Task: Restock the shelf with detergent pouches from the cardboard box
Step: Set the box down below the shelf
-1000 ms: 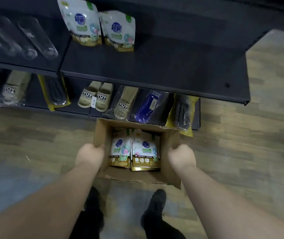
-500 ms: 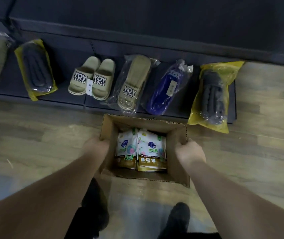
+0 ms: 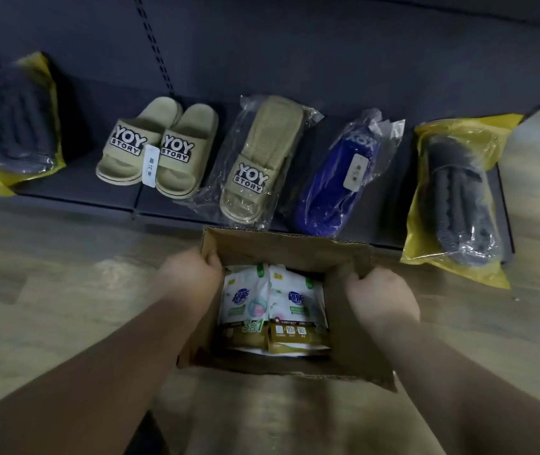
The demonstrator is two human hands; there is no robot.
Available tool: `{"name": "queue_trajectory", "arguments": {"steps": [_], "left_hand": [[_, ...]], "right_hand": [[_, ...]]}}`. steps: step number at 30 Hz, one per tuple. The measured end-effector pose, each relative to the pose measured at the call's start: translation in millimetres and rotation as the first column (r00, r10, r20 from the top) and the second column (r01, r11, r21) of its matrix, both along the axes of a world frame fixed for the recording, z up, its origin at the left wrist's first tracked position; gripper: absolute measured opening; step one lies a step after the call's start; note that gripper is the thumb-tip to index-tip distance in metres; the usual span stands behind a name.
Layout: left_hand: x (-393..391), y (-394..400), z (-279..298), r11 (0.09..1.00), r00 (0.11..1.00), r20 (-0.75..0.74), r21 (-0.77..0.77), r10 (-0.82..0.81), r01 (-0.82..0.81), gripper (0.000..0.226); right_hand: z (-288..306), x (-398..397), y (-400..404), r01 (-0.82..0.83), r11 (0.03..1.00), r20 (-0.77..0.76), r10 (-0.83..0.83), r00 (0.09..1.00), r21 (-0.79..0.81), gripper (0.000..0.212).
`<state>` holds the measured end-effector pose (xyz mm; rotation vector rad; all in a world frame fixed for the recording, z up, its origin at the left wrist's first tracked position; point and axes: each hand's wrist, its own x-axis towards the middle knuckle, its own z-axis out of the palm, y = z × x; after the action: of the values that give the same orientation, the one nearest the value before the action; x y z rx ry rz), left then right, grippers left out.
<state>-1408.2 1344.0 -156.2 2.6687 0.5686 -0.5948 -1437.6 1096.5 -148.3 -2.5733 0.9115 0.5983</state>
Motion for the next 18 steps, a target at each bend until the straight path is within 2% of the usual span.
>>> {"name": "queue_trajectory", "arguments": {"steps": [5, 8, 9, 11, 13, 14, 15, 16, 17, 18], "left_hand": [[-3.4, 5.9, -0.8, 0.996, 0.983, 0.18, -0.084, -0.027, 0.043, 0.029], [-7.6, -0.4, -0.5, 0.999, 0.981, 0.189, -0.025, -0.039, 0.045, 0.036], [-10.8, 0.2, 1.3, 0.998, 0.967, 0.247, 0.019, -0.067, 0.064, 0.039], [-18.4, 2.7, 4.4, 0.966, 0.861, 0.441, 0.161, -0.252, 0.201, 0.041], [-22.9, -1.0, 6.8, 0.864, 0.645, 0.577, 0.291, -0.502, 0.412, 0.033], [-23.4, -6.8, 6.8, 0.799, 0.594, 0.548, 0.281, -0.589, 0.532, 0.026], [-23.4, -15.1, 5.6, 0.748, 0.593, 0.49, 0.211, -0.638, 0.63, 0.022], [-23.3, -25.4, 2.4, 0.746, 0.668, 0.387, 0.082, -0.635, 0.661, 0.02], [-22.0, -36.0, 3.0, 0.787, 0.767, 0.277, -0.054, -0.579, 0.614, 0.019], [-19.9, -45.1, 2.3, 0.837, 0.851, 0.099, -0.153, -0.516, 0.525, 0.019]], "right_hand": [[-4.9, -5.7, 2.2, 0.031, 0.995, 0.096, -0.04, 0.995, 0.09, 0.036], [-5.5, -9.6, 0.8, 0.019, 0.996, 0.113, -0.028, 0.993, 0.082, 0.038], [-5.3, -11.9, 0.5, 0.005, 0.997, 0.138, -0.015, 0.99, 0.073, 0.041], [-5.3, -18.1, -0.4, -0.064, 0.998, 0.269, 0.064, 0.961, -0.008, 0.051], [-1.7, -21.0, 1.6, -0.22, 0.961, 0.473, 0.276, 0.837, -0.17, 0.058], [1.3, -21.8, 6.2, -0.309, 0.918, 0.56, 0.395, 0.728, -0.246, 0.056], [3.0, -22.7, 12.9, -0.406, 0.867, 0.606, 0.494, 0.623, -0.289, 0.052], [3.8, -23.1, 21.4, -0.508, 0.813, 0.616, 0.562, 0.552, -0.287, 0.045], [2.0, -22.9, 31.1, -0.593, 0.767, 0.596, 0.602, 0.532, -0.246, 0.038], [-2.6, -22.7, 41.1, -0.649, 0.743, 0.534, 0.62, 0.574, -0.166, 0.032]]}}
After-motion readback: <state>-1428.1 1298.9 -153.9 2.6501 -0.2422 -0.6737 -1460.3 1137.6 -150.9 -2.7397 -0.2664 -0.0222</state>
